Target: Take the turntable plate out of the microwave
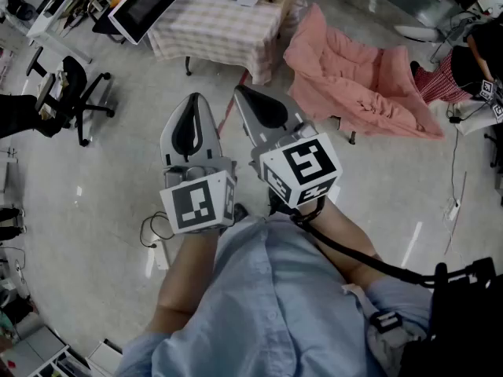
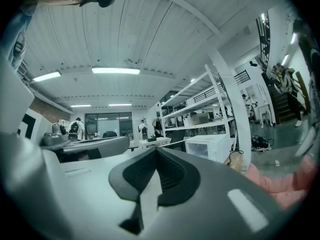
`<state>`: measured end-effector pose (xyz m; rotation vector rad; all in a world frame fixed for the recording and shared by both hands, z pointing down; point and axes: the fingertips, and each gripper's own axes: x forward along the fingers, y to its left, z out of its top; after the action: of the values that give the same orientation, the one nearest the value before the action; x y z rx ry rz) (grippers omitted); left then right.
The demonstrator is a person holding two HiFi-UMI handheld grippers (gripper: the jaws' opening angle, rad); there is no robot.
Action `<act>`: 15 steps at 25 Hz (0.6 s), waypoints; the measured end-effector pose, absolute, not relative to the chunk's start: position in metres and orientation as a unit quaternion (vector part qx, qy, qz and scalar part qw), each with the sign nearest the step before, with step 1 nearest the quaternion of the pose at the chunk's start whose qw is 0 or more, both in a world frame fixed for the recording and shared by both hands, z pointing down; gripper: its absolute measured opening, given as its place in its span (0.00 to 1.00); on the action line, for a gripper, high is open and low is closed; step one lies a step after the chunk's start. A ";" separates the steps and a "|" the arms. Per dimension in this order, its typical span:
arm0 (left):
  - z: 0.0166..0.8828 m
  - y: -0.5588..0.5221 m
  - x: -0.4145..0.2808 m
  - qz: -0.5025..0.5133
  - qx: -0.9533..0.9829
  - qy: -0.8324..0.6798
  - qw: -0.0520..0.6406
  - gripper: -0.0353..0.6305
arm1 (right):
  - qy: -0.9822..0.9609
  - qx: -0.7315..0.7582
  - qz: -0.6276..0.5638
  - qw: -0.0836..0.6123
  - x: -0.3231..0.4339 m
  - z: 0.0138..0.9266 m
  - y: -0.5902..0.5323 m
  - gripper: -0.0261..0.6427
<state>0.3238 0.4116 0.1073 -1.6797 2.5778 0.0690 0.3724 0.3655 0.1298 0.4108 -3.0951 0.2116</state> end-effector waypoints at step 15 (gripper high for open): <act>0.122 0.368 0.330 0.006 -0.528 0.849 0.019 0.06 | -0.990 0.095 0.106 0.009 0.372 0.148 0.321 0.04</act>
<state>0.3302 0.3684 0.1219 -1.6394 2.6346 0.0187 0.3717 0.3206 0.1476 0.2969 -3.0917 0.3309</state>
